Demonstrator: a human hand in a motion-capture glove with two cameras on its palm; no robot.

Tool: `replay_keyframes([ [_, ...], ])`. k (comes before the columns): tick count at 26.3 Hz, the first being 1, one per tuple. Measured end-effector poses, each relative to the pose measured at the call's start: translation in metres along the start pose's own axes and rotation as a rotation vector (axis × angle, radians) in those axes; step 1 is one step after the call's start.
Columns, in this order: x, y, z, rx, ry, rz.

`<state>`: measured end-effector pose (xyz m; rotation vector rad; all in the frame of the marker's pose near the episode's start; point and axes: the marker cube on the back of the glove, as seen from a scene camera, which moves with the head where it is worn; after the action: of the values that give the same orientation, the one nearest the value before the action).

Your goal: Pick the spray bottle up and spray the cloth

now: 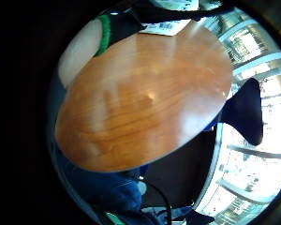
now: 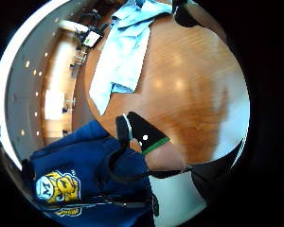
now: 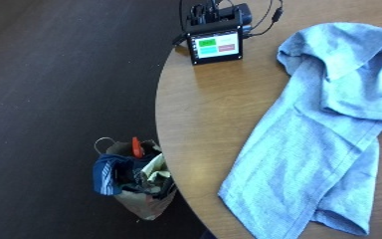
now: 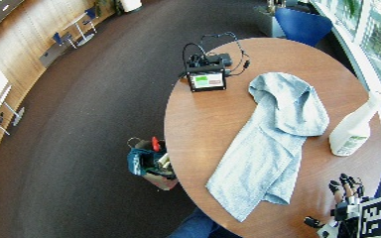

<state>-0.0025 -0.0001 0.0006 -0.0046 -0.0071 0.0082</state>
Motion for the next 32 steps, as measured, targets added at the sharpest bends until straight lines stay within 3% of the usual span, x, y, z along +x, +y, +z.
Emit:
replay_keyframes([
  [6,-0.023,-0.003,0.006,-0.015,-0.076,-0.014],
  [23,-0.099,-0.038,0.021,-0.055,-0.158,-0.282],
  [27,-0.089,-0.068,0.012,-0.026,-0.219,-0.226],
  [32,-0.079,-0.157,-0.001,0.052,-0.249,-0.096],
])
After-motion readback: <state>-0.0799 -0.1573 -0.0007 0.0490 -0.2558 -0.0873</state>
